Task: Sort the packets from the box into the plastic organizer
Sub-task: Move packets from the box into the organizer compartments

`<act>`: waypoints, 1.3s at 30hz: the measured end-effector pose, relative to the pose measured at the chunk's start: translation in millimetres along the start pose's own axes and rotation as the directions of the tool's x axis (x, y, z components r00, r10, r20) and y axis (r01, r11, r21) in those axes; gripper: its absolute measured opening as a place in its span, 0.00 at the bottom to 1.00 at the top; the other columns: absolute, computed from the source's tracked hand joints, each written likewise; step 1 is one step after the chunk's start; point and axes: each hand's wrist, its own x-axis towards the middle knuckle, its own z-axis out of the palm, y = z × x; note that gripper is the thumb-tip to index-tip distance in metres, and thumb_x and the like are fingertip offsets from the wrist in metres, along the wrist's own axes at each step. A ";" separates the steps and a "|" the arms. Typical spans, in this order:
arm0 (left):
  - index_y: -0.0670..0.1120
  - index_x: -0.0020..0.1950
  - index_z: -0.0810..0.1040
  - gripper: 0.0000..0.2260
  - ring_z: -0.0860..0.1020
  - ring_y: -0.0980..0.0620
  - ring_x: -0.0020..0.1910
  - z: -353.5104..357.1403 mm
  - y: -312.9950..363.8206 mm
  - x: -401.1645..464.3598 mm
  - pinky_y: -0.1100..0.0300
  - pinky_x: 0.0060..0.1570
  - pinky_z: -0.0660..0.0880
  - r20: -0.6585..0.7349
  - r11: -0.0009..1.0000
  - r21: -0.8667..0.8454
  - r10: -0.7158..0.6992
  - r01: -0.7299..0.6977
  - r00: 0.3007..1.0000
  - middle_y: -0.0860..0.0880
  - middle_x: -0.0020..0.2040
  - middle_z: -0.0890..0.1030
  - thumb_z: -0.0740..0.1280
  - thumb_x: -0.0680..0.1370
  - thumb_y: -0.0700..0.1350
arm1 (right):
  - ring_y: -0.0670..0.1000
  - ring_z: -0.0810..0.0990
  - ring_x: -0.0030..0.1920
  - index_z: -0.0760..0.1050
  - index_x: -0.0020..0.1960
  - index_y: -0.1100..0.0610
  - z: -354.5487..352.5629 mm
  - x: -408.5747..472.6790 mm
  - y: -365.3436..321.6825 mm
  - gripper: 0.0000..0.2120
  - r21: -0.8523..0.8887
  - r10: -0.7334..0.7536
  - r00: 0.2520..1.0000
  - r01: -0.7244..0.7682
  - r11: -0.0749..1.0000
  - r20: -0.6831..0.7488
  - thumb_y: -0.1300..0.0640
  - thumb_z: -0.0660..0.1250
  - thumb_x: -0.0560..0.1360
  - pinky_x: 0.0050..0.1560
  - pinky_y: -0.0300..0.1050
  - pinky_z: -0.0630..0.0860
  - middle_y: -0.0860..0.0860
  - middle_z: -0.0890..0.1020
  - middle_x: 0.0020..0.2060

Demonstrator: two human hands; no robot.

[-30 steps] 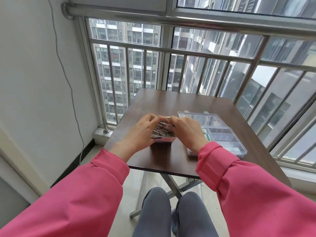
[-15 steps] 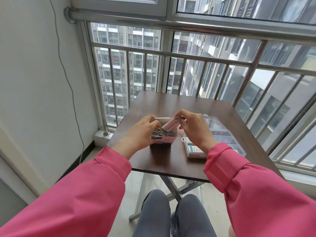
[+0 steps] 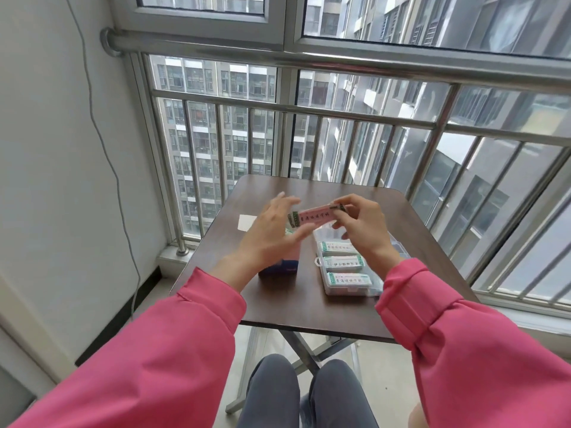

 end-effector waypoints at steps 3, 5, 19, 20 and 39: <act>0.44 0.66 0.73 0.17 0.73 0.51 0.60 6.5 20.7 3.6 0.65 0.52 0.65 -0.005 0.983 -0.185 -0.018 0.016 1.000 0.47 0.62 0.77 0.58 0.81 0.50 | 0.44 0.77 0.32 0.77 0.46 0.58 -13.4 -8.3 1.5 0.04 0.124 0.043 0.993 -0.057 0.991 0.111 0.66 0.66 0.75 0.30 0.33 0.72 0.53 0.80 0.35; 0.44 0.61 0.77 0.16 0.76 0.50 0.51 14.0 29.8 4.6 0.61 0.48 0.67 0.020 0.959 -0.279 -0.053 0.056 0.998 0.48 0.54 0.80 0.55 0.82 0.50 | 0.42 0.77 0.31 0.76 0.43 0.55 -21.8 -13.7 6.7 0.06 0.165 0.070 0.985 -0.097 0.981 0.159 0.66 0.66 0.75 0.30 0.32 0.71 0.50 0.81 0.34; 0.43 0.47 0.78 0.14 0.73 0.58 0.25 68.5 56.8 10.0 0.67 0.29 0.68 0.532 0.563 -0.660 -0.118 0.497 0.839 0.51 0.31 0.82 0.56 0.82 0.48 | 0.39 0.75 0.29 0.77 0.42 0.55 -64.9 -20.4 46.7 0.07 0.233 0.179 0.966 -0.220 0.947 0.185 0.65 0.70 0.72 0.31 0.31 0.70 0.48 0.78 0.30; 0.44 0.46 0.78 0.13 0.73 0.59 0.24 71.8 58.9 11.0 0.66 0.30 0.68 0.527 0.553 -0.667 -0.123 0.499 0.841 0.51 0.30 0.82 0.57 0.82 0.47 | 0.39 0.74 0.28 0.77 0.41 0.54 -66.3 -20.1 49.3 0.07 0.223 0.194 0.963 -0.234 0.946 0.186 0.65 0.71 0.71 0.30 0.31 0.69 0.46 0.78 0.28; 0.45 0.51 0.78 0.09 0.83 0.51 0.33 92.5 58.3 13.8 0.62 0.29 0.78 0.375 0.500 -0.737 -0.256 0.454 0.891 0.48 0.41 0.83 0.71 0.73 0.36 | 0.40 0.81 0.30 0.78 0.46 0.64 -73.9 -8.4 75.7 0.09 0.236 0.312 0.935 -0.345 0.909 0.167 0.73 0.70 0.68 0.34 0.31 0.75 0.45 0.83 0.28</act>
